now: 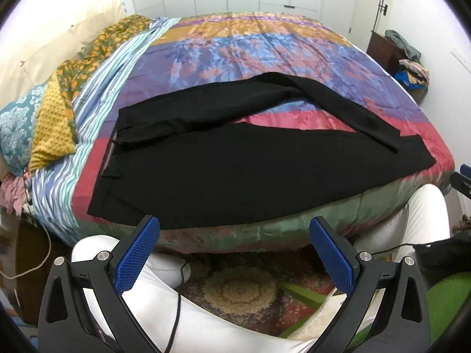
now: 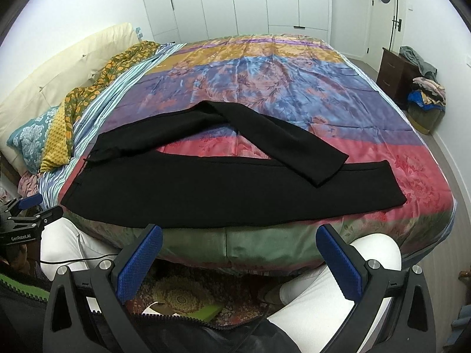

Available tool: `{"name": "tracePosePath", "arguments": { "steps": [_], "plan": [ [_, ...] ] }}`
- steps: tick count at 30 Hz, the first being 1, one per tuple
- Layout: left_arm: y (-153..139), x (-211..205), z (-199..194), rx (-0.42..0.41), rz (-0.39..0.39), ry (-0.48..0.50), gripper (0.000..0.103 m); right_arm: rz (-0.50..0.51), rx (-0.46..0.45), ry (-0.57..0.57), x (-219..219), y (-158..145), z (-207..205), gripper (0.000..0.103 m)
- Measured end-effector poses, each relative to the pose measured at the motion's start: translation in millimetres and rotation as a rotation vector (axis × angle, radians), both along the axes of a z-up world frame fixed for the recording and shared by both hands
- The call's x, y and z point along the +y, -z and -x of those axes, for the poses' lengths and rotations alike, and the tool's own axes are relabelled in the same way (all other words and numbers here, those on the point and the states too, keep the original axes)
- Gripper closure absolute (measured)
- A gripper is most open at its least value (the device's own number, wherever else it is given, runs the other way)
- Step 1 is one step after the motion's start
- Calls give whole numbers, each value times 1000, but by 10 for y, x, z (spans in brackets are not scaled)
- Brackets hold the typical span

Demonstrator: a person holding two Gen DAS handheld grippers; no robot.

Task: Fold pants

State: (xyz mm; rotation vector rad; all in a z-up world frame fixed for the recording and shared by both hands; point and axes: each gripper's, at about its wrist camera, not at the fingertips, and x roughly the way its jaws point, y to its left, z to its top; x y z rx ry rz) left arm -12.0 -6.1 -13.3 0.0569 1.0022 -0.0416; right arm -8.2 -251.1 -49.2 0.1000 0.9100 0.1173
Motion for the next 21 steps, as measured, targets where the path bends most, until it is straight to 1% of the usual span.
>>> {"name": "tracePosePath", "arguments": {
  "steps": [14, 21],
  "plan": [
    [-29, -9, 8, 2, 1, -10, 1, 1, 4, 2, 16, -1, 14, 0],
    [-44, -8, -19, -1, 3, -19, 1, 5, 5, 20, -5, -2, 36, 0]
  ]
}}
